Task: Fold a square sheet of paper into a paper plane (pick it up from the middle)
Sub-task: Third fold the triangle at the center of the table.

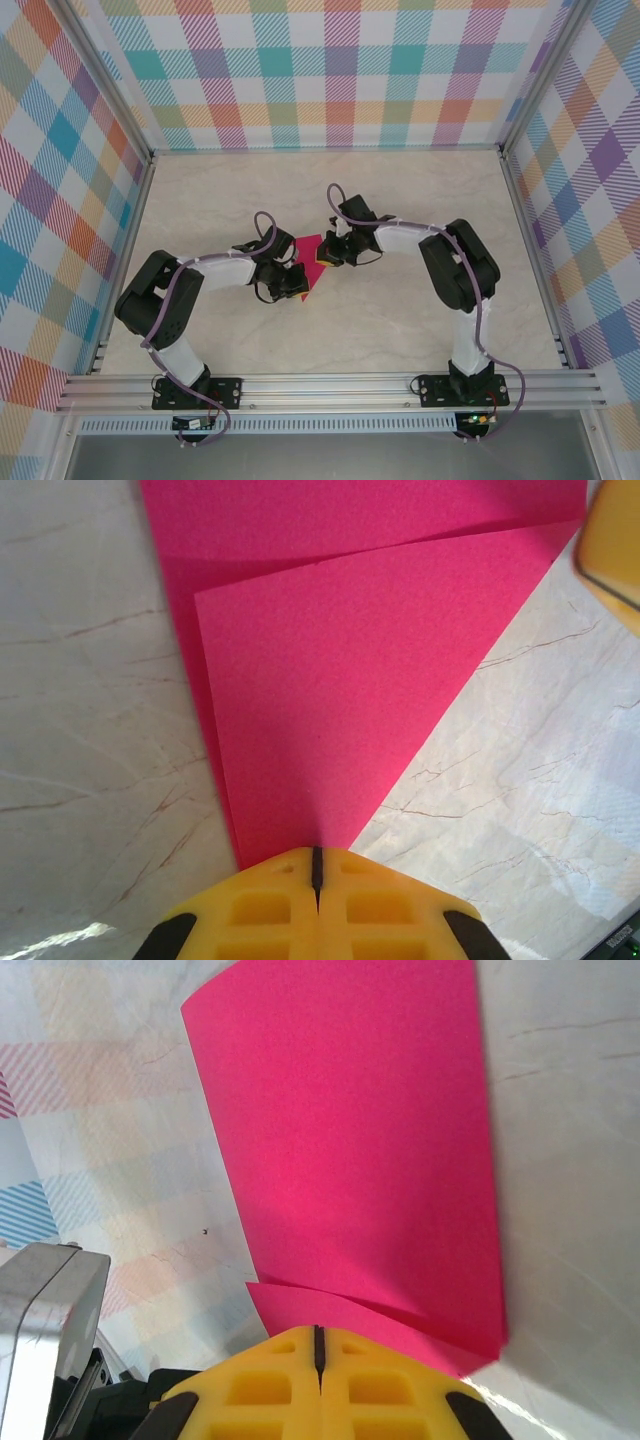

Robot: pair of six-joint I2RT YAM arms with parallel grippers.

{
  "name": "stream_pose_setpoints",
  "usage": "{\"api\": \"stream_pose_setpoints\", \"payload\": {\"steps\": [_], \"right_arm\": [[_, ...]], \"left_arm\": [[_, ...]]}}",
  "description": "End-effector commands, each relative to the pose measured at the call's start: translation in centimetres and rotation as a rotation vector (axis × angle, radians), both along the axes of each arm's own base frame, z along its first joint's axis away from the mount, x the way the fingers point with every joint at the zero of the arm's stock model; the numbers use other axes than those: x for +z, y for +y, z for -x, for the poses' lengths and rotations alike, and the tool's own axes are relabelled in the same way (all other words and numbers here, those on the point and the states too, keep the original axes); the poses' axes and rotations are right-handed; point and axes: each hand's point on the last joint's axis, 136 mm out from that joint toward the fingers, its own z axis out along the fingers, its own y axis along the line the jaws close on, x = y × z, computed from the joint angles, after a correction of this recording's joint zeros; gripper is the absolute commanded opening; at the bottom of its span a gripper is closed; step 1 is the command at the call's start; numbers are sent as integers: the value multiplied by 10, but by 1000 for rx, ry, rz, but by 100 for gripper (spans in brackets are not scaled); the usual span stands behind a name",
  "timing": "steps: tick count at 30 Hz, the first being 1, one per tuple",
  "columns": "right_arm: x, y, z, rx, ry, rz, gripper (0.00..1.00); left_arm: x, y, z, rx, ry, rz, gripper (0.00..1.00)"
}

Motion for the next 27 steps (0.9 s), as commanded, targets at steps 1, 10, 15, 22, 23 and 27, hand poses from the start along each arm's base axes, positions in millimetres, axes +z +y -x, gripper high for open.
{"api": "stream_pose_setpoints", "payload": {"steps": [1,10,15,22,23,27], "right_arm": [[-4,9,4,31,32,-22,0],[-27,4,13,42,88,25,0],[-36,-2,16,35,101,63,0],[-44,-4,17,24,124,90,0],[-46,-5,17,23,127,94,0],[-50,-8,18,17,140,116,0]], "left_arm": [[-18,13,3,9,-4,-88,0],[10,-4,-16,-52,-75,-37,0],[31,-25,-29,-84,-134,73,0],[8,-20,-28,-76,-128,60,1],[5,-19,-26,-76,-123,64,1],[-7,-17,-16,-84,-90,67,0]]}}
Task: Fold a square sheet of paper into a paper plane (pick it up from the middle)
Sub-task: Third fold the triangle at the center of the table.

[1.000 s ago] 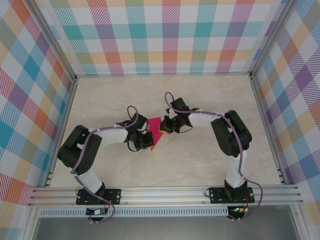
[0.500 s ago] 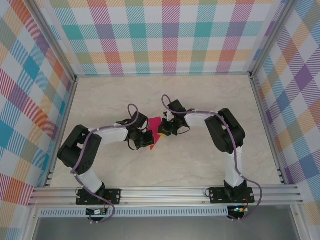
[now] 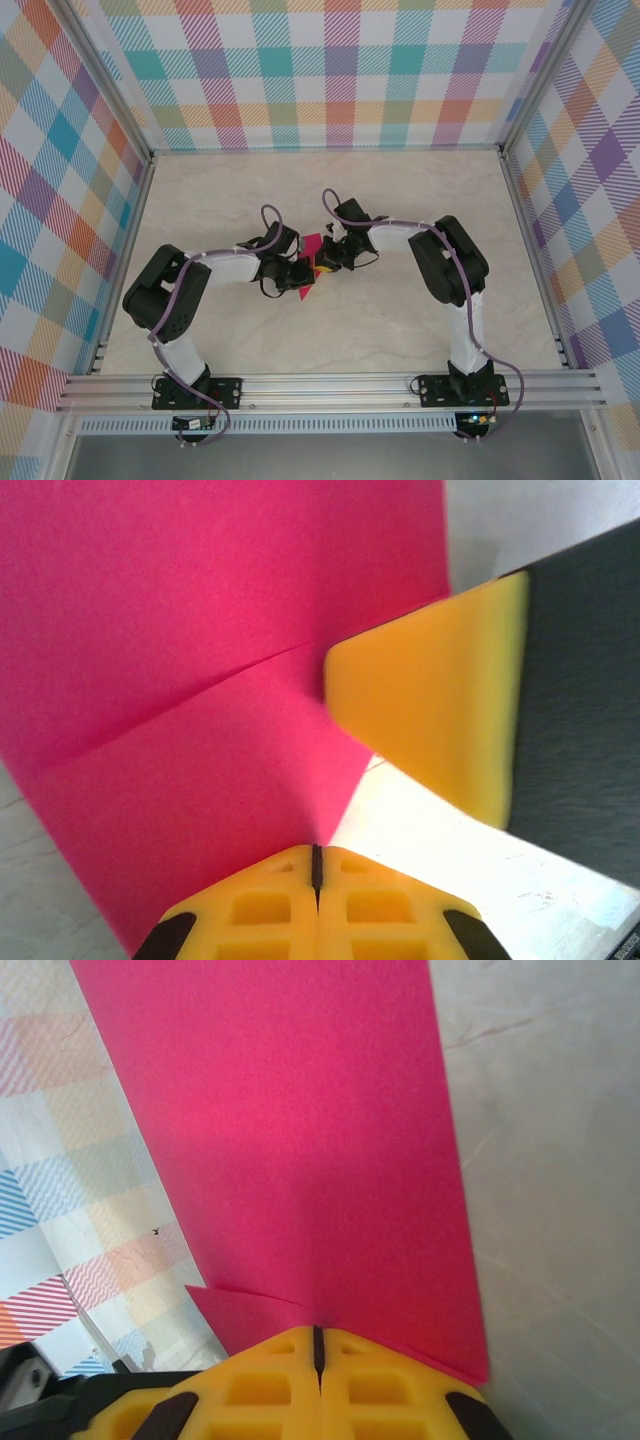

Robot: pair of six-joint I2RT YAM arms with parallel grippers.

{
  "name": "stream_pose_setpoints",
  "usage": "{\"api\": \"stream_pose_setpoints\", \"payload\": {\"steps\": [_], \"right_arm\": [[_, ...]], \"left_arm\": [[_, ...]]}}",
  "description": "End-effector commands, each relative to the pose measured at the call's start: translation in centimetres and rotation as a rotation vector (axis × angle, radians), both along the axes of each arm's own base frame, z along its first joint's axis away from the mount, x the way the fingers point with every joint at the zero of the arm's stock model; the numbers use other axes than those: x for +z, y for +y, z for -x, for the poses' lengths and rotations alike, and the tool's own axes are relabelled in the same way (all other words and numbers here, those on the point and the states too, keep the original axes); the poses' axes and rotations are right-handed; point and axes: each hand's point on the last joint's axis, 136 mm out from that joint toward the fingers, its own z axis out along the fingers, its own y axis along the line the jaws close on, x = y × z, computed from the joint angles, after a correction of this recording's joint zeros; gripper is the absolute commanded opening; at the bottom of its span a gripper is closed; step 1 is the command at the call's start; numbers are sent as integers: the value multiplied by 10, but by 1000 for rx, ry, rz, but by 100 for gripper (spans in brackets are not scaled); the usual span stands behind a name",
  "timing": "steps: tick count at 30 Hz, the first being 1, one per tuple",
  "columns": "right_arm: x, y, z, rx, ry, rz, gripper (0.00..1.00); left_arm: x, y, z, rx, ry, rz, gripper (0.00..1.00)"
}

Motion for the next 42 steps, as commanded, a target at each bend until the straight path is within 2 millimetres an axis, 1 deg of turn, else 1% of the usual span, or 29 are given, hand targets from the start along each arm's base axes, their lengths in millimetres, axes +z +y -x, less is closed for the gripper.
{"api": "stream_pose_setpoints", "payload": {"steps": [1,8,14,18,23,27,29,31,33,34,35,37,38,39,40,42], "right_arm": [[-29,-12,9,-7,58,98,0],[-40,-18,10,-33,96,149,0],[-49,-26,11,-71,130,194,0],[-51,-29,9,-85,139,207,0],[-52,-32,8,-88,141,230,0],[-51,-31,7,-92,142,224,0],[-49,-30,7,-88,132,221,0],[-44,-27,6,-82,131,208,0],[-33,-19,3,-66,133,173,0],[-23,-14,1,-58,127,152,0],[-12,-10,-2,-51,113,126,0],[12,-3,-7,-42,76,80,3],[22,-1,-9,-39,56,70,5],[34,-1,-12,-38,33,57,7],[42,-1,-14,-41,14,50,10],[57,-4,-19,-57,-24,36,17]], "left_arm": [[-11,2,11,-22,26,5,0],[-30,22,42,-80,78,-59,0],[-33,30,66,-95,108,-36,4],[-29,36,74,-79,105,-35,7],[-19,34,84,-69,99,28,9],[-13,37,87,-69,89,23,9],[-4,36,83,-67,67,23,9],[8,34,73,-54,31,21,16],[24,30,58,-38,-11,22,22],[35,28,49,-30,-37,22,26],[46,26,40,-25,-66,22,29],[68,22,24,-13,-119,24,32],[76,21,16,1,-140,18,36],[83,22,9,19,-160,11,39],[84,27,6,46,-155,-21,41],[91,29,-6,91,-178,-33,45]]}}
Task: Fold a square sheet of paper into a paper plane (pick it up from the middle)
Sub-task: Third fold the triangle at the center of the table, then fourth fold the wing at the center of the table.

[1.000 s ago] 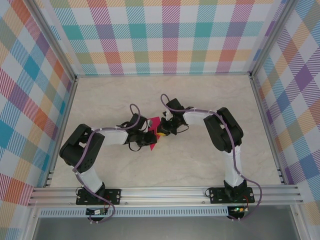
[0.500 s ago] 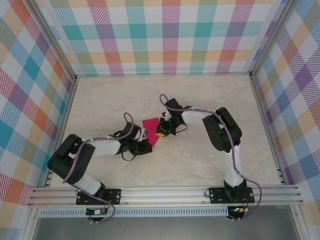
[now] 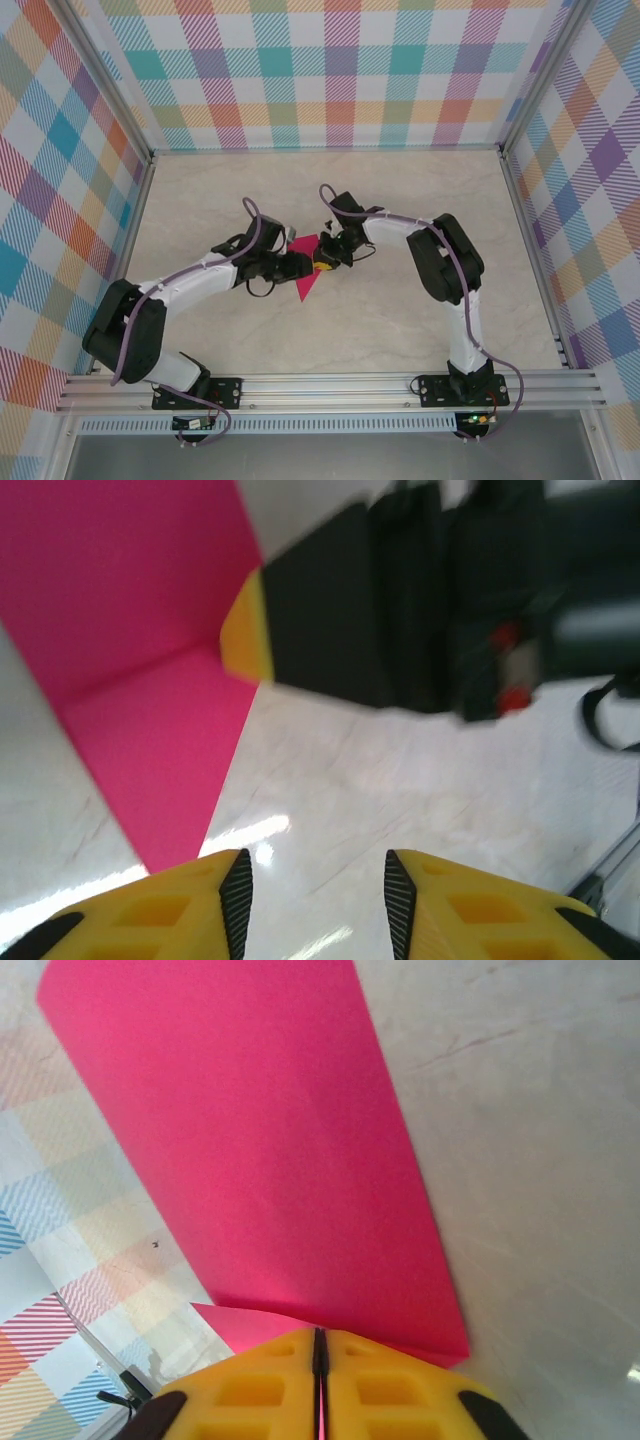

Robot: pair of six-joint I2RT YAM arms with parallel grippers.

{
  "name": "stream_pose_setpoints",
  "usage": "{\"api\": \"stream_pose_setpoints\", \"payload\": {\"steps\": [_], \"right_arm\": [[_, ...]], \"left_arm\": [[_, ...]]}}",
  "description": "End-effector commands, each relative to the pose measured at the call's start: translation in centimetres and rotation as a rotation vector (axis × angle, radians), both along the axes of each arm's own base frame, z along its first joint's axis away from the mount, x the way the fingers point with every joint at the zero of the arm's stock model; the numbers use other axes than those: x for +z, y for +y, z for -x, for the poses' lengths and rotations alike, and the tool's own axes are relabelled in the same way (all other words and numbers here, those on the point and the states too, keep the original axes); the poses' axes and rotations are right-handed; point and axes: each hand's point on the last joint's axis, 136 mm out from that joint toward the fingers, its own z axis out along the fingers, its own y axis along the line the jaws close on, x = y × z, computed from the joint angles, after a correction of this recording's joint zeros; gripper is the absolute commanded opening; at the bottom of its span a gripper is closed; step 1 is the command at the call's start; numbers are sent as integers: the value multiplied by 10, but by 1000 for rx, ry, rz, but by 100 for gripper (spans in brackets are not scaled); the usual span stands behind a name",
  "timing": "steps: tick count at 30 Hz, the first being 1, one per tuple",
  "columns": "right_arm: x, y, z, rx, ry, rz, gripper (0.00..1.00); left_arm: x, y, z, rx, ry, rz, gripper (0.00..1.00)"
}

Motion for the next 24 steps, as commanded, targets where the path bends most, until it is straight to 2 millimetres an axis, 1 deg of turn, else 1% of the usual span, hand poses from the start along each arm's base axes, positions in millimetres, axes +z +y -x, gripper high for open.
{"api": "stream_pose_setpoints", "payload": {"steps": [1,4,7,8,9,12,16,19,22,24], "right_arm": [[49,-5,-13,-27,-98,-31,21],[56,-22,-17,-85,-114,-11,34],[57,-42,-17,-141,-124,13,51],[57,-49,-16,-159,-127,22,56],[55,-55,-15,-172,-120,26,59],[55,-69,-11,-213,-104,5,64],[54,-79,-2,-227,-103,8,72],[51,-80,2,-226,-95,-6,74],[48,-75,3,-213,-76,-38,74],[44,-71,4,-209,-61,-59,74]], "left_arm": [[8,16,-13,102,-12,-68,48],[13,20,-27,171,-39,-78,51],[11,28,-37,251,-46,-101,58],[16,24,-45,263,-71,-79,59],[16,23,-48,269,-74,-79,60],[11,22,-56,295,-65,-93,64],[-6,8,-62,284,-16,-48,67],[-19,3,-62,283,15,-35,66],[-29,5,-62,295,32,-52,64],[-33,6,-62,297,38,-63,61]]}}
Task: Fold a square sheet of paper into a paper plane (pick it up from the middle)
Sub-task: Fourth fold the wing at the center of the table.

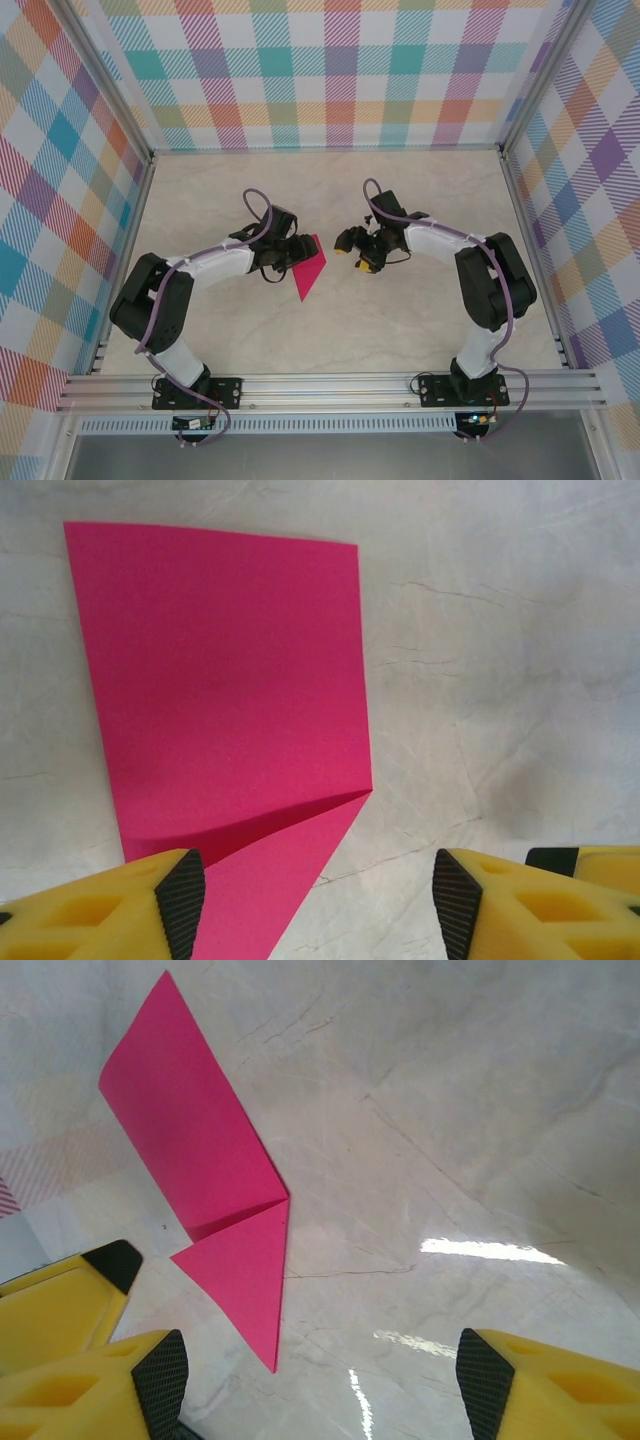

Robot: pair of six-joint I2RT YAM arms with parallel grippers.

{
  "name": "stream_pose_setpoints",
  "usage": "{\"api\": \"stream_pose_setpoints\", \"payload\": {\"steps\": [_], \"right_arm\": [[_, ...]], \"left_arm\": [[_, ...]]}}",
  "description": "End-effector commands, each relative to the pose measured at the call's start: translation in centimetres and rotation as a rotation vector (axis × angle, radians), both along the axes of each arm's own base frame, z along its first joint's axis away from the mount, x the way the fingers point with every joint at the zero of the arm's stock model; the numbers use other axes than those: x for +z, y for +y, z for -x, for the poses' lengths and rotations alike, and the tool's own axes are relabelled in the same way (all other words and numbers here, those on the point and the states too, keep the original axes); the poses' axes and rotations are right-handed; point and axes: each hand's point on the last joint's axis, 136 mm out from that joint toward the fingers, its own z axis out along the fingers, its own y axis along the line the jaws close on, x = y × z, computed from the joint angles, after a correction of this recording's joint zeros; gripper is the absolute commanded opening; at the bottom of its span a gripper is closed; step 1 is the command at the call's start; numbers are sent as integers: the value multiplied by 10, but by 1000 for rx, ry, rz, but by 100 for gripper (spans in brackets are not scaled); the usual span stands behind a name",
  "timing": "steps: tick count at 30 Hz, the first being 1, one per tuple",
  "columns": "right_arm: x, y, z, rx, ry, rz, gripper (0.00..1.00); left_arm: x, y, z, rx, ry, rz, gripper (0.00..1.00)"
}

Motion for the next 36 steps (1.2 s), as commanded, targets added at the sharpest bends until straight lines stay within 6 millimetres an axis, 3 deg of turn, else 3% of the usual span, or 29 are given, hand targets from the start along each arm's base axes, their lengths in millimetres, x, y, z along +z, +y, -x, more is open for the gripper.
{"api": "stream_pose_setpoints", "payload": {"steps": [1,10,20,31,36], "right_arm": [[5,11,-2,16,0,-74,73],[-3,32,-7,73,33,-143,58],[-13,38,-5,102,58,-148,49],[-15,42,-6,106,60,-143,50],[-16,45,-5,113,63,-142,51]], "left_arm": [[1,-1,-7,18,-12,17,59],[-21,18,-3,77,31,-65,43],[-30,12,1,62,59,-25,22],[0,6,6,-21,-24,16,21],[-10,-3,22,-76,25,43,17]]}}
